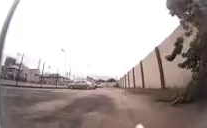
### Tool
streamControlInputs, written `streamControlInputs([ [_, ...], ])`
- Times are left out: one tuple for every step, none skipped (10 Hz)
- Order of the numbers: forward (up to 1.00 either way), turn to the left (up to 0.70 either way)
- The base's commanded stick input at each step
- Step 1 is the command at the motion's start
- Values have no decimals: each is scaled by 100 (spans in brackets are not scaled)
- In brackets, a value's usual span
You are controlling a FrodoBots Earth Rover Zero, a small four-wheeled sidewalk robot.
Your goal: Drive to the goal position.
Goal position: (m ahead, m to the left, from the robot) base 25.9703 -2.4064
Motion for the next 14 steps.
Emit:
streamControlInputs([
  [86,0],
  [87,0],
  [87,0],
  [87,0],
  [87,0],
  [87,0],
  [87,0],
  [88,0],
  [91,0],
  [91,0],
  [93,0],
  [93,0],
  [93,0],
  [93,0],
])
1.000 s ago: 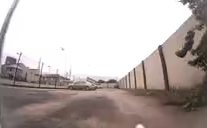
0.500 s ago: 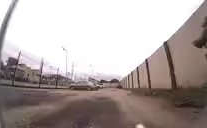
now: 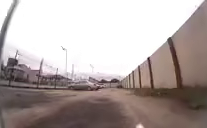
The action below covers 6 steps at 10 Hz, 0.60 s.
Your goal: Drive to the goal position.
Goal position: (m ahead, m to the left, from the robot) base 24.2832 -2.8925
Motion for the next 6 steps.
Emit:
streamControlInputs([
  [93,0],
  [93,0],
  [87,0],
  [79,0],
  [91,0],
  [92,0],
])
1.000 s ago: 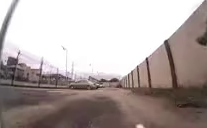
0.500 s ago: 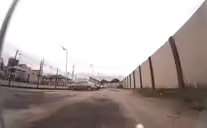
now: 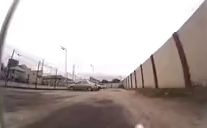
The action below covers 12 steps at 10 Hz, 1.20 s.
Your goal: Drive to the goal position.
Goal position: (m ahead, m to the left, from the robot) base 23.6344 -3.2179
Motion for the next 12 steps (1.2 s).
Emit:
streamControlInputs([
  [93,0],
  [90,0],
  [90,0],
  [90,0],
  [91,0],
  [91,0],
  [92,0],
  [94,0],
  [94,0],
  [95,0],
  [95,0],
  [95,0],
])
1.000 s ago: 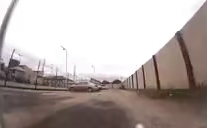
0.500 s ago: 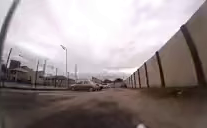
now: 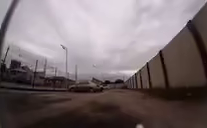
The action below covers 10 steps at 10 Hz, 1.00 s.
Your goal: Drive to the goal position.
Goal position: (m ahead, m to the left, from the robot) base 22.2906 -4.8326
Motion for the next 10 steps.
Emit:
streamControlInputs([
  [94,0],
  [93,0],
  [94,0],
  [95,0],
  [100,0],
  [100,0],
  [100,0],
  [100,0],
  [100,0],
  [100,0],
])
